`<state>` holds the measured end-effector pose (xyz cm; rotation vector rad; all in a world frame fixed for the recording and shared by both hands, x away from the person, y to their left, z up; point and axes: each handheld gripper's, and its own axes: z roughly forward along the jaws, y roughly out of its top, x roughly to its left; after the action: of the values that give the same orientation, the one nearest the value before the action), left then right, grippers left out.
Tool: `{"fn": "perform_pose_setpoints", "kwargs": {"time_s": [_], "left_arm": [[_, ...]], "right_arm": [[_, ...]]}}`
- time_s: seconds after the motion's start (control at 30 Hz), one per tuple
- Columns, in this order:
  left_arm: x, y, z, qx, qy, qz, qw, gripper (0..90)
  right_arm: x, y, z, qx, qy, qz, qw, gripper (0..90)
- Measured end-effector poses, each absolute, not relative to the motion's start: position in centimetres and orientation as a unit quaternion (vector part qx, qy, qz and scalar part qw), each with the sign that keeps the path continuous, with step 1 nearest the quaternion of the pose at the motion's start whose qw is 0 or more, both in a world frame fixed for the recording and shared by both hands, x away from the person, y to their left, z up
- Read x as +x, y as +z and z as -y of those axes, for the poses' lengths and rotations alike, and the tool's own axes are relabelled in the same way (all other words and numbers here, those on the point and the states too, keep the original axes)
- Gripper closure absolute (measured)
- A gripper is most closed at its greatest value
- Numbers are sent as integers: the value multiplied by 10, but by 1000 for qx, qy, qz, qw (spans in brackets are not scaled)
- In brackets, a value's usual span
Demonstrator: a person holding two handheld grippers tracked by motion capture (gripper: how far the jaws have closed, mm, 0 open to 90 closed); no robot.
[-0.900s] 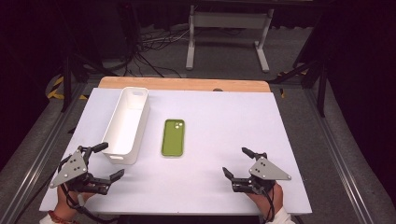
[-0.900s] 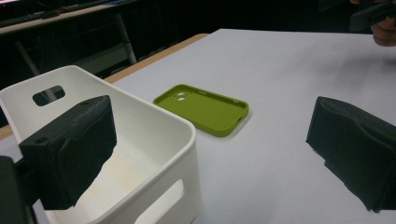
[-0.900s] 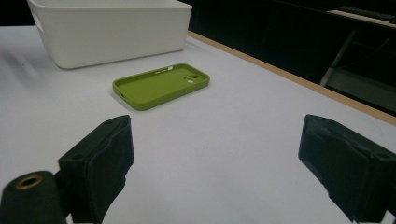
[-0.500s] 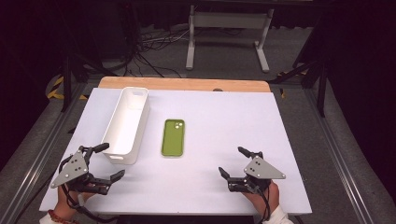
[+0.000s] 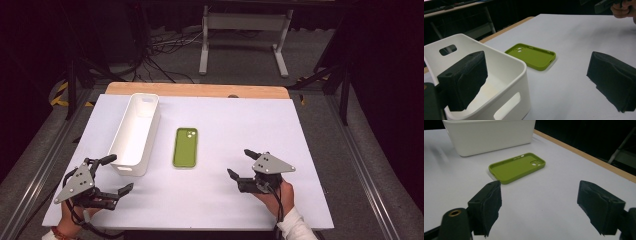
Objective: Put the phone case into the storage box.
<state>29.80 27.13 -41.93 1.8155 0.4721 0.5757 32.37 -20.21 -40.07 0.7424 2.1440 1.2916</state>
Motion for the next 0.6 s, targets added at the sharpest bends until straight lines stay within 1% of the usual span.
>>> {"fn": "perform_pose_setpoints", "kwargs": {"time_s": [0.07,0.23,0.43,0.57,0.6], "left_arm": [[297,-420,-271,768,242,-200,558,39],[296,-423,-271,770,240,-206,554,40],[294,-422,-273,773,242,-204,550,41],[294,-423,-274,770,240,-205,555,41],[294,-423,-275,769,239,-206,556,41]], "right_arm": [[329,-399,199,277,470,-796,260,211],[346,-395,187,281,455,-807,251,181],[369,-386,171,288,447,-814,233,209],[397,-381,153,297,425,-831,202,246],[397,-381,153,297,425,-831,202,246]]}}
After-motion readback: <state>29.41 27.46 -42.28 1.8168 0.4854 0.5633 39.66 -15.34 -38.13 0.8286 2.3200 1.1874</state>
